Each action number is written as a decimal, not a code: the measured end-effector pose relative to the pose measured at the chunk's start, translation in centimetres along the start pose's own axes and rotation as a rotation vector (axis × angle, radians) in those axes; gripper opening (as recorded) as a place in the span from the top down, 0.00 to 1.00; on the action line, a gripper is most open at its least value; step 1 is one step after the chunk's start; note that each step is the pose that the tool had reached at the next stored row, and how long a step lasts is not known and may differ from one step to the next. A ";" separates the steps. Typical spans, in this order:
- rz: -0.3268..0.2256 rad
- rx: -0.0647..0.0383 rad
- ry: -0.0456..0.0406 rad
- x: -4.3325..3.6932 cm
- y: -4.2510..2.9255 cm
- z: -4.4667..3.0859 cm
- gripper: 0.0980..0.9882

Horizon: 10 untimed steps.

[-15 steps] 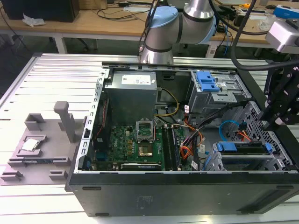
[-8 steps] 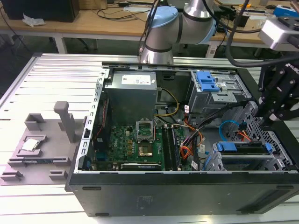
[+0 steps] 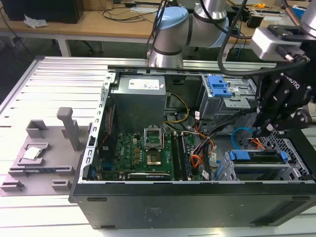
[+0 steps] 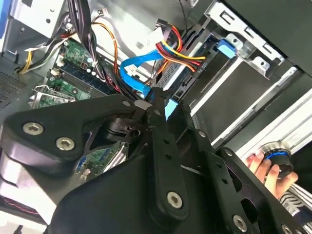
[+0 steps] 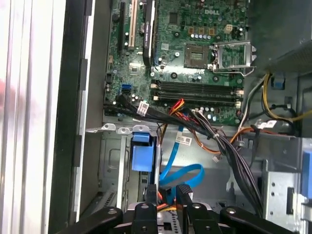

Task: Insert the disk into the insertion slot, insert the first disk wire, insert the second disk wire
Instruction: 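Insert the second disk wire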

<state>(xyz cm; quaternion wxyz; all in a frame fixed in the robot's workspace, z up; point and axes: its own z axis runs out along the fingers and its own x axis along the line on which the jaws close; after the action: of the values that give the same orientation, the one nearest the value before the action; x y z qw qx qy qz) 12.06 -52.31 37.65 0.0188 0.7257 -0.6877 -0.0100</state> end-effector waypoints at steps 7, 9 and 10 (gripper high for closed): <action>-0.032 0.000 0.0050 -0.02 0.20 0.63 0.77; -0.033 0.000 0.0059 -0.02 0.20 0.63 0.79; -0.033 0.000 0.0063 -0.02 0.20 0.63 0.86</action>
<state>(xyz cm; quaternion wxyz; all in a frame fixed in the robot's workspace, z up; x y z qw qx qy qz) 11.83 -52.31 37.03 0.0208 0.7370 -0.6755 -0.0080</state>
